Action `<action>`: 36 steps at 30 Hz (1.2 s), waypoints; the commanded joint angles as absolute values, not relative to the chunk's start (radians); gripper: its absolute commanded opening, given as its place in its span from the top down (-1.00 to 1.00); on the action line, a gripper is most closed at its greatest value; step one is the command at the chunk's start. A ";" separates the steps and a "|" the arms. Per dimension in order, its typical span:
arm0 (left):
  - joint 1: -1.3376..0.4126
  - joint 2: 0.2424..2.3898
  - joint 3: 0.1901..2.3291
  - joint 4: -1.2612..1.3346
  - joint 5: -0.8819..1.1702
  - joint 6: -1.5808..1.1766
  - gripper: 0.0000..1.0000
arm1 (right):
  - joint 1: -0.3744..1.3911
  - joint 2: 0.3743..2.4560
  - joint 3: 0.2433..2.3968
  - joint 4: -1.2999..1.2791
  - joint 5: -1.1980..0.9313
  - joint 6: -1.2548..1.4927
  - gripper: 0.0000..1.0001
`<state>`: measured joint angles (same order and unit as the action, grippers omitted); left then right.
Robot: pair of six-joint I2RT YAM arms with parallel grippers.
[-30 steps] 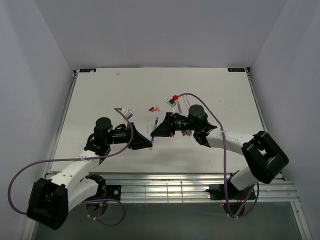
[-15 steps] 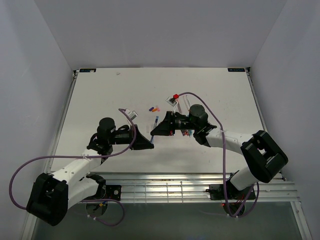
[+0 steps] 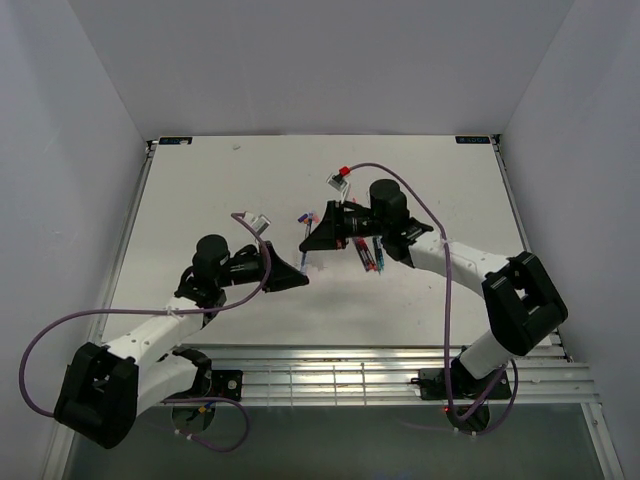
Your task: Open the pen caps
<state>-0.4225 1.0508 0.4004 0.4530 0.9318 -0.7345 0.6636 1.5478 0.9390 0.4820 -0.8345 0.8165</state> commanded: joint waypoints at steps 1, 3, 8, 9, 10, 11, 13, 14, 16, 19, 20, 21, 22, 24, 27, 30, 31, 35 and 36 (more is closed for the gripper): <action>-0.453 1.020 0.339 0.410 1.019 -0.726 1.00 | 0.536 1.569 1.138 0.427 -0.739 0.810 0.85; -0.453 1.012 0.328 0.410 1.012 -0.732 1.00 | 0.491 1.586 1.218 0.391 -0.742 0.807 0.85; -0.453 1.023 0.328 0.408 0.991 -0.729 1.00 | 0.443 1.582 1.240 0.233 -0.713 0.701 0.85; -0.451 1.032 0.333 0.407 0.971 -0.727 1.00 | 0.430 1.565 1.218 0.221 -0.706 0.689 0.85; -0.453 1.041 0.342 0.399 0.953 -0.721 1.00 | 0.422 1.556 1.192 0.213 -0.697 0.678 0.85; -0.453 1.054 0.369 0.359 0.930 -0.704 1.00 | 0.414 1.545 1.163 0.200 -0.684 0.655 0.85; -0.453 1.113 0.417 0.290 0.826 -0.675 1.00 | 0.382 1.523 1.095 0.166 -0.670 0.620 0.85; -0.453 1.139 0.469 0.232 0.793 -0.664 1.00 | 0.371 1.523 1.080 0.119 -0.654 0.600 0.85; -0.451 1.233 0.530 0.180 0.723 -0.621 1.00 | 0.341 1.517 1.039 0.072 -0.637 0.529 0.85; -0.449 1.359 0.678 0.008 0.599 -0.549 1.00 | 0.302 1.508 0.993 0.002 -0.600 0.443 0.85; -0.448 1.386 0.711 -0.018 0.577 -0.532 1.00 | 0.292 1.505 0.980 -0.009 -0.583 0.427 0.84; -0.446 1.409 0.765 -0.040 0.556 -0.503 1.00 | 0.272 1.499 0.970 -0.050 -0.572 0.395 0.85; -0.445 1.445 0.784 -0.051 0.501 -0.497 0.99 | 0.261 1.496 0.950 -0.063 -0.563 0.379 0.85; -0.433 1.477 0.813 -0.072 0.451 -0.488 0.93 | 0.232 1.497 0.939 -0.096 -0.523 0.347 0.85; -0.413 1.548 0.853 -0.084 0.416 -0.462 0.89 | 0.189 1.522 0.934 -0.153 -0.511 0.296 0.85; -0.396 1.609 0.859 -0.081 0.403 -0.454 0.88 | 0.143 1.552 0.936 -0.187 -0.523 0.267 0.85; -0.393 1.621 0.856 -0.074 0.405 -0.454 0.88 | 0.134 1.560 0.936 -0.192 -0.525 0.262 0.85; -0.376 1.670 0.822 -0.029 0.403 -0.466 0.88 | 0.110 1.598 0.946 -0.218 -0.505 0.252 0.85; -0.374 1.686 0.818 -0.023 0.396 -0.471 0.88 | 0.112 1.615 0.957 -0.224 -0.494 0.245 0.85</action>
<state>-0.3828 1.6852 0.8310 -0.0437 0.4225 -0.4820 0.1135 1.5852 0.9348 -0.1852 -0.5186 0.2932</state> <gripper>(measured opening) 0.169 0.168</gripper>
